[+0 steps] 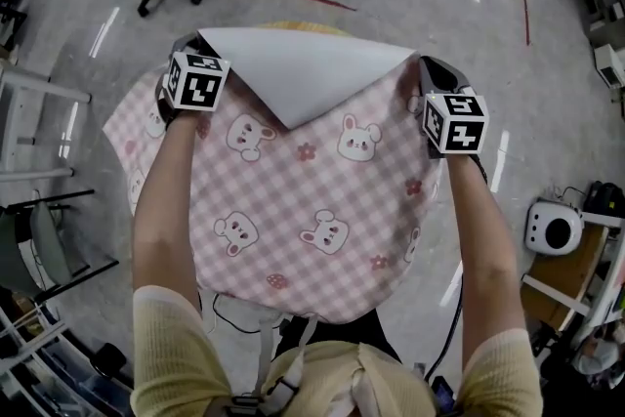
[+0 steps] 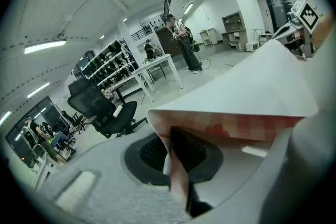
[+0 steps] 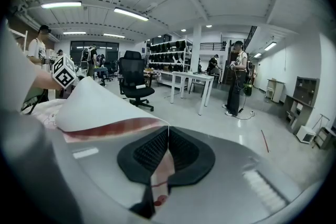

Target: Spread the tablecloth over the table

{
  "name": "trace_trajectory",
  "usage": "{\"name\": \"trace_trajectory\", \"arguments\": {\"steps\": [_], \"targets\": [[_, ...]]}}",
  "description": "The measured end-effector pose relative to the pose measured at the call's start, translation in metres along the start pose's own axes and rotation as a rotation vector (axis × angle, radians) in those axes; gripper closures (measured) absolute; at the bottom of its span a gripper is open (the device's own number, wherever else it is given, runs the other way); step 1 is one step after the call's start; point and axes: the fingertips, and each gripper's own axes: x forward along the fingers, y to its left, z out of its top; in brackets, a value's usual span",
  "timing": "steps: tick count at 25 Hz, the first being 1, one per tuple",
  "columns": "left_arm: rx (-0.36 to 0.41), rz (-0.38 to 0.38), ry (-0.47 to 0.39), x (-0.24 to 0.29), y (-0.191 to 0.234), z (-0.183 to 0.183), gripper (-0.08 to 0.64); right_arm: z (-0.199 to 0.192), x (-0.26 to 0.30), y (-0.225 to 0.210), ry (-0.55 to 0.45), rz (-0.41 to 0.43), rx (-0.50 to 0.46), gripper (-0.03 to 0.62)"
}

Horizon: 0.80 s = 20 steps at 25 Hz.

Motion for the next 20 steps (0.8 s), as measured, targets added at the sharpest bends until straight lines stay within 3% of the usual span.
{"name": "trace_trajectory", "arguments": {"steps": [10,20], "targets": [[0.044,-0.011,0.040,0.008,0.000,-0.006,0.475,0.006,0.004,-0.001,-0.017,-0.032,-0.003,0.588],[0.028,0.019,-0.003,-0.003,0.004,0.002,0.435,0.012,-0.003,0.017,-0.016,0.012,-0.081,0.586]]}}
